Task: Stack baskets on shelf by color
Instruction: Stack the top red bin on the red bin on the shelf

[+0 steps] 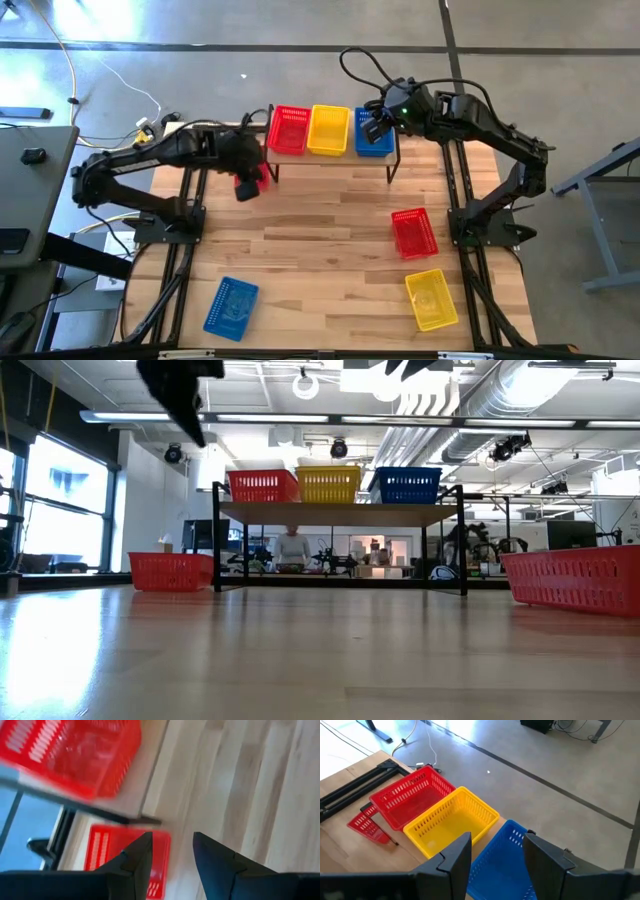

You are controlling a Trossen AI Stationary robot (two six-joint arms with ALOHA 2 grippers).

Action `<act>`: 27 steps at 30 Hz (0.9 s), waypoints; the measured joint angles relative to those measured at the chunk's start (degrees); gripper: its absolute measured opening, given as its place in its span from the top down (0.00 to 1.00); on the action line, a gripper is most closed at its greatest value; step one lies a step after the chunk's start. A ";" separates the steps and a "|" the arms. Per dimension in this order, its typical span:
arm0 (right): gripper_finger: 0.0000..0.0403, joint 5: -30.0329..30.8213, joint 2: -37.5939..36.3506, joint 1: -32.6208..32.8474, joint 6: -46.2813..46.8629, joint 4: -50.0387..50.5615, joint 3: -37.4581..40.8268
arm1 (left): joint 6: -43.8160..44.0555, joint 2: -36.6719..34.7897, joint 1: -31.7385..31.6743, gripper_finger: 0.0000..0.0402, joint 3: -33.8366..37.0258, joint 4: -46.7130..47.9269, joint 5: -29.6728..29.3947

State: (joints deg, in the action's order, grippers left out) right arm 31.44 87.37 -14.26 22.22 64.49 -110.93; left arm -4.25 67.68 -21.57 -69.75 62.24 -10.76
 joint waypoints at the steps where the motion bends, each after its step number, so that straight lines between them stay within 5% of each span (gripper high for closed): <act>1: 0.60 0.02 0.00 0.00 -0.08 0.00 0.00 | 0.59 -0.84 0.50 0.67 1.56 -0.04 -0.53; 14: 0.60 -0.02 0.00 0.00 -2.98 0.00 0.00 | 2.94 -2.67 8.52 0.67 17.03 -4.04 -11.28; 27: 0.60 -0.09 0.00 0.00 -4.74 1.10 0.00 | 2.56 -2.59 10.57 0.67 26.32 -16.44 -14.34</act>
State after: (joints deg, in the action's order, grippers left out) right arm 31.35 87.37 -14.26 17.47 65.59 -110.93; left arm -1.69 65.09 -11.00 -43.43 45.80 -25.10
